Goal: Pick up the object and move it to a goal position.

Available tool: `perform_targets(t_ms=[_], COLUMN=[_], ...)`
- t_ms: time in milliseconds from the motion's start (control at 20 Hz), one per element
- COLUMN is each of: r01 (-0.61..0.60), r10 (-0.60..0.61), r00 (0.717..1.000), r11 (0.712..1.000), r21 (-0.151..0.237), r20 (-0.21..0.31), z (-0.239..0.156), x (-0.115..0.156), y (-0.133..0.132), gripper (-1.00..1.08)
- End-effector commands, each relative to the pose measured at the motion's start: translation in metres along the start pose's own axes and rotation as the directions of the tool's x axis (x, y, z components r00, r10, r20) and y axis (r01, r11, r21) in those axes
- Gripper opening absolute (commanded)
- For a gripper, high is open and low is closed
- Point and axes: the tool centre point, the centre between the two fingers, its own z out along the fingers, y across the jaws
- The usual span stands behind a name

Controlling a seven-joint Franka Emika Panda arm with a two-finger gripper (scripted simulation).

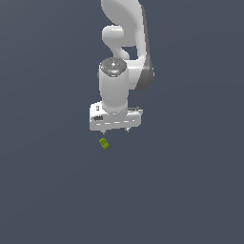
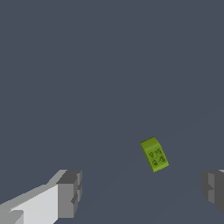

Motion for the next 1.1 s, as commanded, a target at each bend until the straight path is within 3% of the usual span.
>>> perform_targets(t_ms=[0, 350, 1050], r01=[0.037, 0.173, 0.382], r10=[-0.037, -0.173, -0.382], r00=[0.999, 0.985, 0.924], r11=[0.999, 0.985, 0.924], r21=[0.001, 0.007, 0.025], r20=[0.003, 0.009, 0.011], z=[0.009, 0.042, 0.094], x=[-0.002, -0.013, -0.034], y=[0.007, 0.029, 0.061], gripper=[1.0, 1.0, 1.0])
